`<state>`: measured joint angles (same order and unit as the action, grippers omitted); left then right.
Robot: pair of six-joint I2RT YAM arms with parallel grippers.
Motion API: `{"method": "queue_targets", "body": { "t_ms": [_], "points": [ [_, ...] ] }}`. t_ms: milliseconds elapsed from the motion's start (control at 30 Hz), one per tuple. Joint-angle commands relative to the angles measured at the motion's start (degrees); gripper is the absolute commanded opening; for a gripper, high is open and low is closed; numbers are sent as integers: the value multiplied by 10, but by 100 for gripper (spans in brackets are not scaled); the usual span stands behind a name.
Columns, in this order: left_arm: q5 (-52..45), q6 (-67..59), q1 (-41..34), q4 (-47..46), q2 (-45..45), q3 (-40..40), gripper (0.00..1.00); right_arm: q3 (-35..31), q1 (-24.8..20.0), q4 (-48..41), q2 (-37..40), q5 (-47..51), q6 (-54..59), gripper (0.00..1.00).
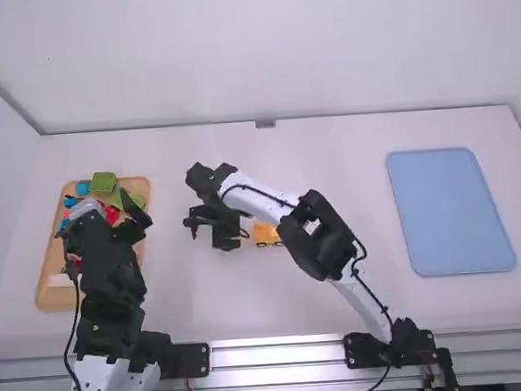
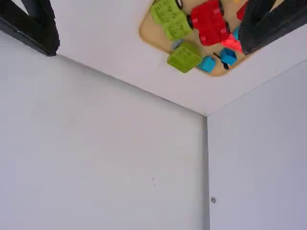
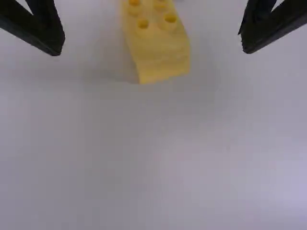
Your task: Assemble lego blocks to make yellow taxi
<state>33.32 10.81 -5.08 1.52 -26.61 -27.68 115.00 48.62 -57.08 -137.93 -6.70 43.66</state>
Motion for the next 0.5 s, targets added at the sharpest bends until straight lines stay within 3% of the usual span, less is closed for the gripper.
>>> {"method": "queue_targets", "body": {
  "t_ms": [0, 267, 467],
  "points": [
    [6, 3, 2, 5, 4, 4, 99, 70, -11, -23, -3, -10, 2, 98],
    [49, 3, 2, 6, 4, 4, 99, 212, -70, -115, -3, -102, -4, 98],
    [-22, 18, 3, 5, 3, 4, 99, 257, -112, -125, 1, -114, -26, 98]
  ]
}}
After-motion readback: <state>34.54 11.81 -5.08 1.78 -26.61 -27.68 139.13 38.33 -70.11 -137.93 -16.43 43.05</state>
